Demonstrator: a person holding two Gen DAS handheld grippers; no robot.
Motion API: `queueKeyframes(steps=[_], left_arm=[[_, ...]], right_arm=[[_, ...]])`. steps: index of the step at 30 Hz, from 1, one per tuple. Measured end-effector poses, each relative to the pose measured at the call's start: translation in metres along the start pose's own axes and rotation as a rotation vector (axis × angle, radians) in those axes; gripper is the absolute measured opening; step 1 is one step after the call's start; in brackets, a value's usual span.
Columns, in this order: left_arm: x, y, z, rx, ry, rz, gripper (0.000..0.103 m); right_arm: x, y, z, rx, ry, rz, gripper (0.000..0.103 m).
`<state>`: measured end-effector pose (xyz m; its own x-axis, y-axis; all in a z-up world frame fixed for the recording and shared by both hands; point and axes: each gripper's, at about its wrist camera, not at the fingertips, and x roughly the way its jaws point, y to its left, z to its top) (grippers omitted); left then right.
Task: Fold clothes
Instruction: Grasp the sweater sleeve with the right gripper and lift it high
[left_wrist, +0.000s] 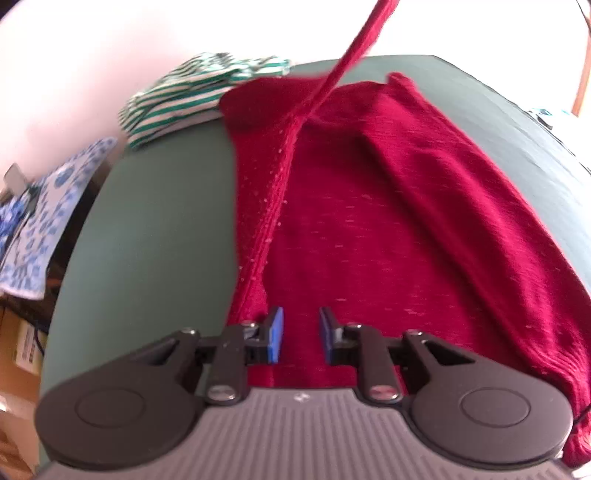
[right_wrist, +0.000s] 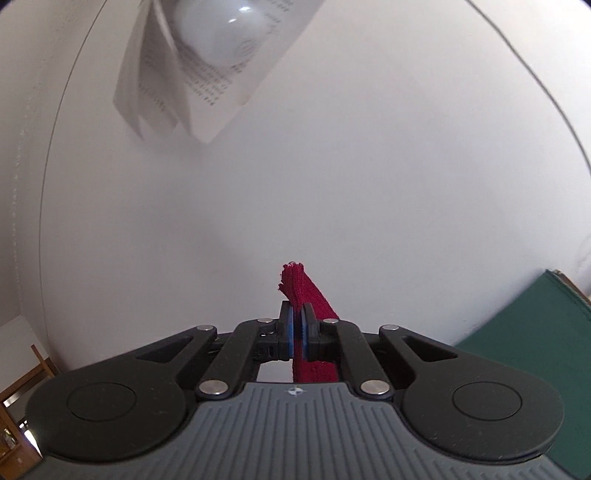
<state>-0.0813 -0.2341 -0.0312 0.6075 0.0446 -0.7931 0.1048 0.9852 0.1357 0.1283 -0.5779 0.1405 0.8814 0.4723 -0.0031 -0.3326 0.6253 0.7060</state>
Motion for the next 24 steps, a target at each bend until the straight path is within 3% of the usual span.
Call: queueKeyframes(steps=[3,8,11,12,13,17,20,21,23,24], left_arm=[[0.002,-0.015,0.004,0.046,0.013,-0.007,0.027],[-0.007,-0.029,0.01,0.087,0.011,-0.08,0.031],[-0.022,-0.03,0.01,0.128,-0.019,-0.081,0.05],[-0.027,-0.03,0.009,0.143,-0.031,-0.074,0.061],[-0.029,-0.029,0.006,0.156,-0.031,-0.044,0.066],[-0.025,-0.016,-0.006,0.165,0.02,0.051,0.064],[-0.004,-0.007,-0.013,0.121,0.103,0.057,0.06],[-0.002,-0.006,-0.014,0.103,0.091,0.056,0.059],[0.0,-0.005,-0.01,0.066,0.094,0.041,0.049],[0.0,-0.006,-0.007,0.055,0.097,0.034,0.031]], right_arm=[[-0.024,-0.033,-0.001,0.015,-0.005,-0.052,0.004],[-0.038,-0.085,-0.016,0.083,-0.007,-0.143,0.004],[-0.047,-0.114,-0.023,0.126,-0.009,-0.184,0.004],[-0.052,-0.121,-0.022,0.152,-0.013,-0.183,0.004],[-0.057,-0.128,-0.021,0.178,-0.018,-0.181,0.004],[-0.066,-0.145,-0.016,0.25,-0.044,-0.158,0.004],[-0.066,-0.148,-0.016,0.244,-0.048,-0.129,0.004],[-0.066,-0.151,-0.017,0.244,-0.048,-0.122,0.004],[-0.063,-0.156,-0.019,0.245,-0.022,-0.161,0.004],[-0.059,-0.159,-0.02,0.244,0.0,-0.198,0.004]])
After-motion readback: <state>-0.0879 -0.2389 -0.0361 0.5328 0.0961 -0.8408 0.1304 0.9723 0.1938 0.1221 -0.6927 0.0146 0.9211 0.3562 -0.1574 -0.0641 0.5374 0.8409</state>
